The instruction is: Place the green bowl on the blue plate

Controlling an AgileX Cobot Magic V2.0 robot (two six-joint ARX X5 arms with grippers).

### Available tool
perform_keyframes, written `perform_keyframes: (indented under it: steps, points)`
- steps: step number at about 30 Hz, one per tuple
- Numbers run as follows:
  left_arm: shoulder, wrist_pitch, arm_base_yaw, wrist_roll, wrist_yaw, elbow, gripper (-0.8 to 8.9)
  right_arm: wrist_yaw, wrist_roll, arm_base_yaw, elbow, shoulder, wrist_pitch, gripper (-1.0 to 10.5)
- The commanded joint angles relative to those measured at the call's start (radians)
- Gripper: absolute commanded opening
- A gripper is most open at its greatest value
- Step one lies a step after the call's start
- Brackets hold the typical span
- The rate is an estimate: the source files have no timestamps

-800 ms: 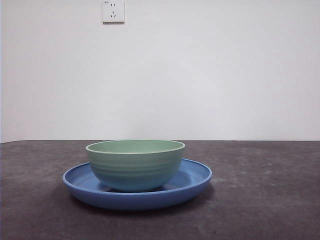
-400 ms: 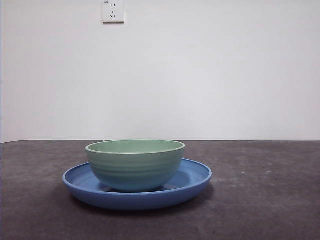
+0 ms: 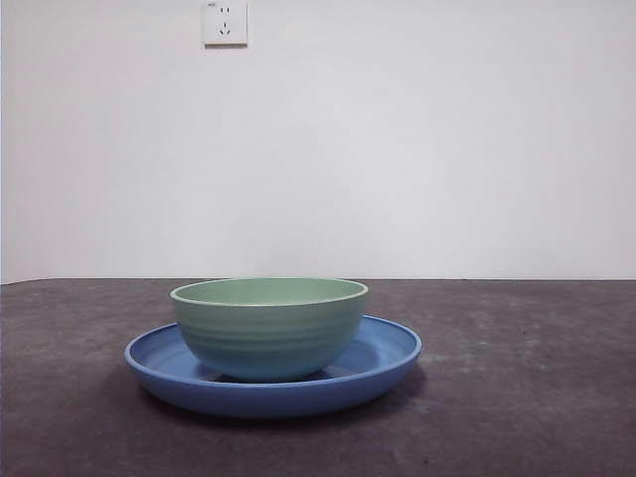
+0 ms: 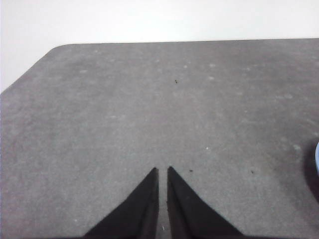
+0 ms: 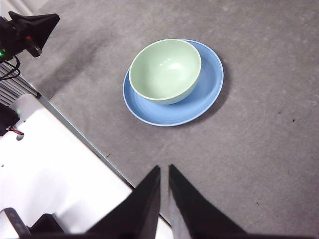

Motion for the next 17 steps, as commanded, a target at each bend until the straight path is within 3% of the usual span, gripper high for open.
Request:
perform_keyframes:
  steps: [1,17]
  points:
    - [-0.002,0.013,0.001,0.005,-0.003,-0.027,0.27,-0.001,-0.008,0.007,0.016,0.006,0.007,0.2]
    - [-0.002,0.048,0.002,0.005,-0.003,-0.041,0.27,-0.001,-0.008,0.007,0.016,0.006,0.007,0.2]
